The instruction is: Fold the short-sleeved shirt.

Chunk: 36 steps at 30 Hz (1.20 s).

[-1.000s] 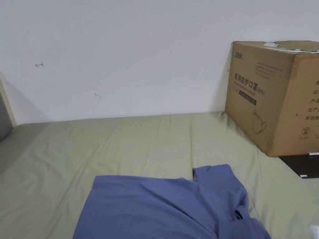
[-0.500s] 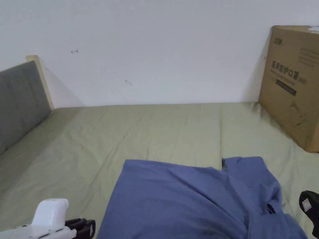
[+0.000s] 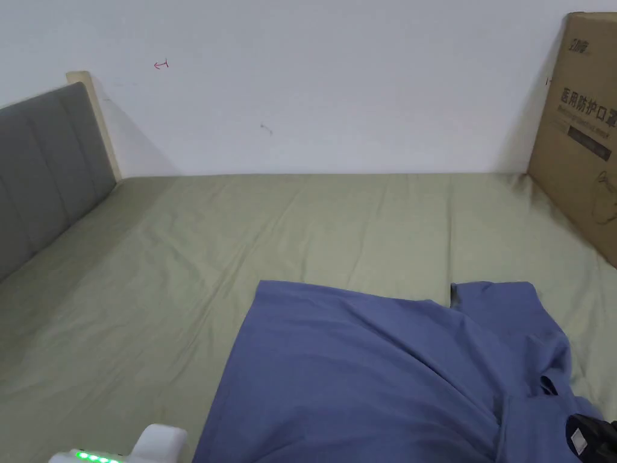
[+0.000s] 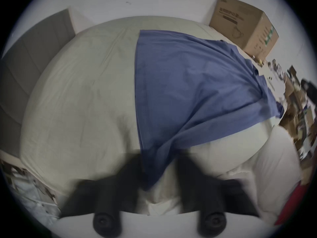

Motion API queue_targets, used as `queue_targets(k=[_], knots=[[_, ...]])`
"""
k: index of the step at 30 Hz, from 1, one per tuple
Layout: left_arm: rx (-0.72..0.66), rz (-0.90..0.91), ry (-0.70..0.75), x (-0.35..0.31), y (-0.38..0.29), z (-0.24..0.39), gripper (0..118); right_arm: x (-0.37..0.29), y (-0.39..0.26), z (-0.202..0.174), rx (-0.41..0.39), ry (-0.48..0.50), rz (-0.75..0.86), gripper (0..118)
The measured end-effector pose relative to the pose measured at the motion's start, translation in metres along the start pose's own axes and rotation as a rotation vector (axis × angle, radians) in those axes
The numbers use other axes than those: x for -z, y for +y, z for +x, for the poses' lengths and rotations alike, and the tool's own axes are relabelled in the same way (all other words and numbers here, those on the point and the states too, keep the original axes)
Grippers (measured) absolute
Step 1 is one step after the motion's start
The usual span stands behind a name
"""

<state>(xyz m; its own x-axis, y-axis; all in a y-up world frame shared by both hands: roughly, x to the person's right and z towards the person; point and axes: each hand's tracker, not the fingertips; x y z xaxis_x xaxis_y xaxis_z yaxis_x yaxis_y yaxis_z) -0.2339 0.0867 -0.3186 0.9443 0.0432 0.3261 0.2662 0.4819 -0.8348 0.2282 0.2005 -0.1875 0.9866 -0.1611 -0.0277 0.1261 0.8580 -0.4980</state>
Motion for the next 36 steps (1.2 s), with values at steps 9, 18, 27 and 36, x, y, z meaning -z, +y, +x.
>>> queue_targets(k=[9,18,27,36], knots=[[0.018,0.22,0.049,-0.052,-0.007,0.015,2,-0.009,0.004,0.069,0.125,-0.089,0.008,0],[-0.033,0.274,0.016,-0.069,-0.004,0.038,2,0.042,-0.058,0.15,0.167,-0.216,-0.396,118],[-0.022,0.223,0.041,-0.059,-0.001,0.047,2,0.096,-0.067,0.12,-0.043,-0.162,-0.444,107],[-0.049,0.215,0.048,-0.061,-0.004,0.037,2,0.07,-0.064,0.11,-0.083,-0.1,-0.335,8]])
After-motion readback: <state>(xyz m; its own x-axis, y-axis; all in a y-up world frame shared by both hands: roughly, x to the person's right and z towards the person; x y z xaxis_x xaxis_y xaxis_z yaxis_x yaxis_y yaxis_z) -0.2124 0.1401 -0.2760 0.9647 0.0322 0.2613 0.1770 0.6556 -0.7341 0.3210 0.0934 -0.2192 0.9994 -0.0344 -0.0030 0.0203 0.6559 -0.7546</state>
